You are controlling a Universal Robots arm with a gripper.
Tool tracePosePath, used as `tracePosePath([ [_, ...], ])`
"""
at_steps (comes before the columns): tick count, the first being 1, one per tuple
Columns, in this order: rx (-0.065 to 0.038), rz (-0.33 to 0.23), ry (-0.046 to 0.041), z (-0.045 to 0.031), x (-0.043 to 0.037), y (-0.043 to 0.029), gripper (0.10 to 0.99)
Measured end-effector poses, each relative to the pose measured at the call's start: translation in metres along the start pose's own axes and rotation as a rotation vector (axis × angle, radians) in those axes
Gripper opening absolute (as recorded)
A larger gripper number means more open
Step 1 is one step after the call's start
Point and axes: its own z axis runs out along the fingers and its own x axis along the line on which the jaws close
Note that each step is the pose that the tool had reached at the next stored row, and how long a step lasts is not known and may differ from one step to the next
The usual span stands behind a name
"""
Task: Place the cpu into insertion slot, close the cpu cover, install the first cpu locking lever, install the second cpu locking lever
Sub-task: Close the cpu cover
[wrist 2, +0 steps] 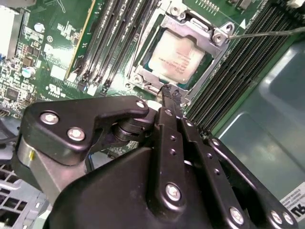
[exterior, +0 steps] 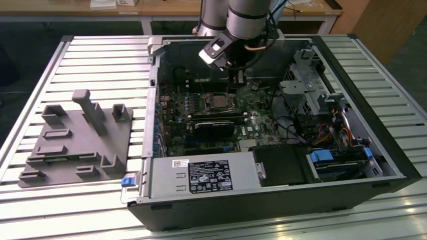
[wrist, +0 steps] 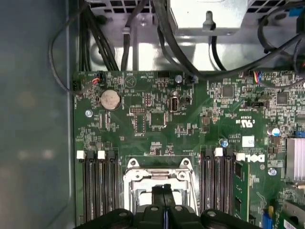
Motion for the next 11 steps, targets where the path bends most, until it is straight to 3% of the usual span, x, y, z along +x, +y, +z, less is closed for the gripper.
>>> tracePosePath([
  [2, -0.019, 0.0, 0.0006, 0.0008, -0.0002, -0.0051, 0.106],
  [3, -0.023, 0.0, 0.0006, 0.0012, -0.0003, -0.0079, 0.106],
  [8, -0.029, 0.0, 0.0007, 0.0041, -0.0006, -0.0192, 0.106],
  [11, -0.042, 0.0, 0.0011, 0.0068, -0.0009, -0.0228, 0.106],
])
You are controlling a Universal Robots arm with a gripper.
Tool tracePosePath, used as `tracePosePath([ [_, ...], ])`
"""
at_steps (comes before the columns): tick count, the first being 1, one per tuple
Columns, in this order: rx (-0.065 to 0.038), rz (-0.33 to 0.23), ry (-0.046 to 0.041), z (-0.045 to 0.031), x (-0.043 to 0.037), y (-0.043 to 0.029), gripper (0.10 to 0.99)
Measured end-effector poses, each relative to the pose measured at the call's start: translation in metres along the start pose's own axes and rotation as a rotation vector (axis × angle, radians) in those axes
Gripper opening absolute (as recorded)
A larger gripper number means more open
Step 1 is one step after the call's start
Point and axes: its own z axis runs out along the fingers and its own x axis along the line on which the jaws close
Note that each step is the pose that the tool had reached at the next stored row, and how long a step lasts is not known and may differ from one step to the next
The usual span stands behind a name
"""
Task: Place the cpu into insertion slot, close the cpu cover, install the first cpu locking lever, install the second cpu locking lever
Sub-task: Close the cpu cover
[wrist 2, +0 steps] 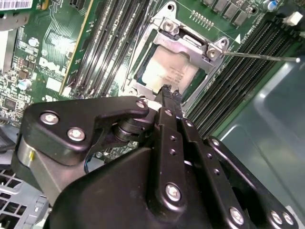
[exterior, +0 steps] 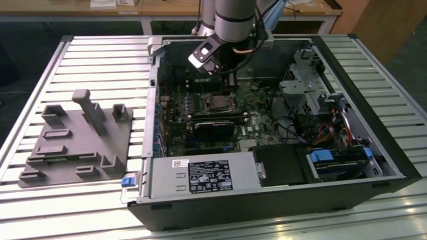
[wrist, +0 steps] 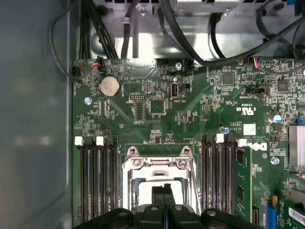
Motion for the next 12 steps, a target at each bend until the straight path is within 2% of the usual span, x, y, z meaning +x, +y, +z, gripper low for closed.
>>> tracePosePath([
  [2, -0.007, 0.0, 0.0001, 0.0017, -0.0004, -0.0021, 0.106],
  [4, -0.01, -0.001, 0.0002, 0.003, -0.0011, -0.0048, 0.106],
  [9, -0.011, -0.002, 0.0003, 0.0054, -0.0037, -0.0125, 0.106],
  [12, -0.011, -0.003, 0.0, 0.0056, -0.0039, -0.0137, 0.106],
])
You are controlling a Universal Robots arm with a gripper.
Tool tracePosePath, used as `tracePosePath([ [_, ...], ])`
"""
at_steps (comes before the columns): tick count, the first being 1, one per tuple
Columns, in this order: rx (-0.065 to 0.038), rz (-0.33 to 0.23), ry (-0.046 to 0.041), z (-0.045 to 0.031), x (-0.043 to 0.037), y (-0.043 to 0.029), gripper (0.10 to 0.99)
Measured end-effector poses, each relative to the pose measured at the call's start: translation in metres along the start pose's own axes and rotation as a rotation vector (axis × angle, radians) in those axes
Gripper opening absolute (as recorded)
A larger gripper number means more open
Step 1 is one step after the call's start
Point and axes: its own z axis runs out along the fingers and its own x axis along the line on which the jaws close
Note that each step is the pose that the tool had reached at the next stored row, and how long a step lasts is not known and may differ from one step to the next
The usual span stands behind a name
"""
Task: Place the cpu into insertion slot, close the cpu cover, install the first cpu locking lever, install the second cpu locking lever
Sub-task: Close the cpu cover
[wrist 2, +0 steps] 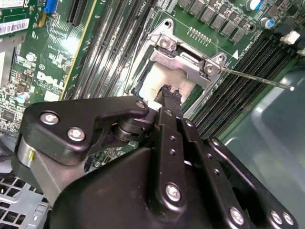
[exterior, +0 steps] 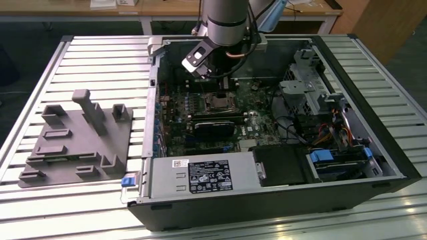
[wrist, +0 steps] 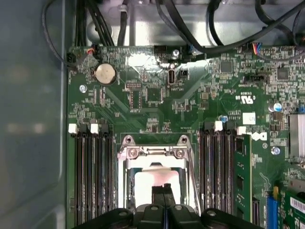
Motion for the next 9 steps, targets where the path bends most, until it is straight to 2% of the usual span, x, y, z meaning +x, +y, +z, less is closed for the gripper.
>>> tracePosePath([
  [5, 0.0, -0.009, 0.0001, 0.0, 0.0, -0.0001, 0.106],
  [9, 0.001, -0.076, 0.0019, 0.0001, 0.0, 0.0, 0.106],
])
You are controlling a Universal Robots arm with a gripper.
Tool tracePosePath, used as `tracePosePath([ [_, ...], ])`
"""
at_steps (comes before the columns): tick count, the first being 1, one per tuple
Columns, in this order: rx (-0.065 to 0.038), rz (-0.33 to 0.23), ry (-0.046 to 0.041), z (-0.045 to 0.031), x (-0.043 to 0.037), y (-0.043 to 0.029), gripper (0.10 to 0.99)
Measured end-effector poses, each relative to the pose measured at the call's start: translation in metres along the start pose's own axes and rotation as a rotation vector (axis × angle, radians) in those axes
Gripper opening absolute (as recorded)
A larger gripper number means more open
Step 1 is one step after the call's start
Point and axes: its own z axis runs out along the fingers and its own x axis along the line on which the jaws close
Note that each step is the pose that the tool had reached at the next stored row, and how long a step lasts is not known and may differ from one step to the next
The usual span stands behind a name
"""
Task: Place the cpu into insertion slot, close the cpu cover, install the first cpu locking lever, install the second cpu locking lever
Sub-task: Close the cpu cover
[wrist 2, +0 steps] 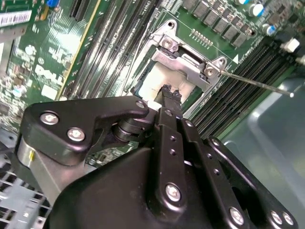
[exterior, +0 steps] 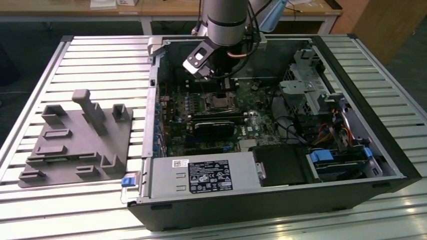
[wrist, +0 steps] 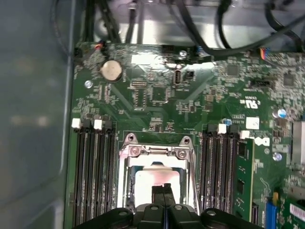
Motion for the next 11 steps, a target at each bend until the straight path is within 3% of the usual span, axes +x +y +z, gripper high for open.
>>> tracePosePath([
  [11, 0.002, -0.194, 0.0058, 0.0002, 0.0, 0.0, 0.106],
])
